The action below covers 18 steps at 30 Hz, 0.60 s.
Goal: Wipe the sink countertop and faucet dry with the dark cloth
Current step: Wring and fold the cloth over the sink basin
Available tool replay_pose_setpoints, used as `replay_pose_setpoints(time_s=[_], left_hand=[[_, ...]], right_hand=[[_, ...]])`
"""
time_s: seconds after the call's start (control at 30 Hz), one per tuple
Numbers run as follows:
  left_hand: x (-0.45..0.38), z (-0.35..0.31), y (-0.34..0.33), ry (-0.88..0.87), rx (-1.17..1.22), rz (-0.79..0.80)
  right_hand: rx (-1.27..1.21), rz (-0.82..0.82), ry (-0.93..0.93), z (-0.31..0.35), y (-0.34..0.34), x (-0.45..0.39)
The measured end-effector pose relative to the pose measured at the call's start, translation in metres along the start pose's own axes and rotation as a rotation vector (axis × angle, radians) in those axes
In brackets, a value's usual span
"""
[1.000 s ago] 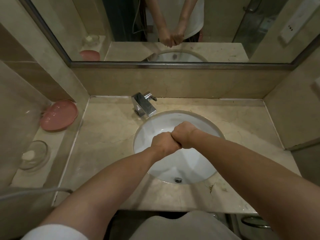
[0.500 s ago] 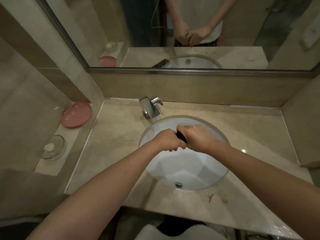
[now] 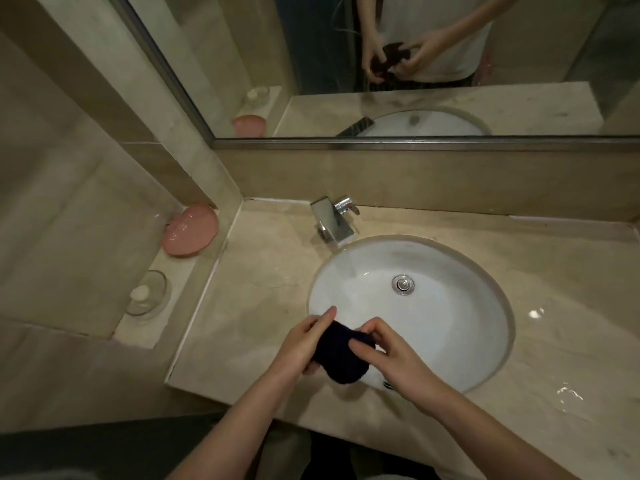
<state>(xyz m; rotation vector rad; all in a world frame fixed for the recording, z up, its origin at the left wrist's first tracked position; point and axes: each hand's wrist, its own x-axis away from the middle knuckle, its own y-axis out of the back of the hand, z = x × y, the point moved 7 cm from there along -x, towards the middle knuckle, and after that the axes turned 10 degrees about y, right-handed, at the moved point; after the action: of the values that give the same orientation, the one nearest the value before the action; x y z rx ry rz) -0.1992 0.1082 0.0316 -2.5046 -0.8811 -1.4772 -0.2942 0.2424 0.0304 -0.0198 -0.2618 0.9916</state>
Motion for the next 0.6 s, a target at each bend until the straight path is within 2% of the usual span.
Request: replay_pose_setpoints(time_s=[0.07,0.17,0.23,0.33,0.47,0.53,0.6], left_hand=[[-0.003,0.008,0.004,0.049,0.111,0.141],[-0.006,0.002,0.015,-0.044,0.424,0.355],[-0.010,-0.004,0.030,-0.125,0.508,0.312],[-0.015,-0.011,0.056,-0.231,0.543,0.192],[-0.025,-0.007,0.086,-0.258,0.554,0.231],[-0.031,-0.004,0.098,-0.249,0.497,0.258],[-0.039,0.001,0.112,-0.220,0.416,0.198]], right_hand=[[-0.114,-0.072,-0.017,0.001,-0.010,-0.005],[-0.400,-0.236,-0.055,0.003,-0.024,-0.017],[-0.418,-0.197,-0.045,0.008,-0.043,-0.025],[-0.265,-0.181,-0.104,0.013,-0.066,-0.039],[-0.009,-0.123,-0.155,0.012,-0.088,-0.061],[0.042,-0.191,-0.057,0.015,-0.096,-0.071],[0.054,-0.297,0.034,0.020,-0.100,-0.076]])
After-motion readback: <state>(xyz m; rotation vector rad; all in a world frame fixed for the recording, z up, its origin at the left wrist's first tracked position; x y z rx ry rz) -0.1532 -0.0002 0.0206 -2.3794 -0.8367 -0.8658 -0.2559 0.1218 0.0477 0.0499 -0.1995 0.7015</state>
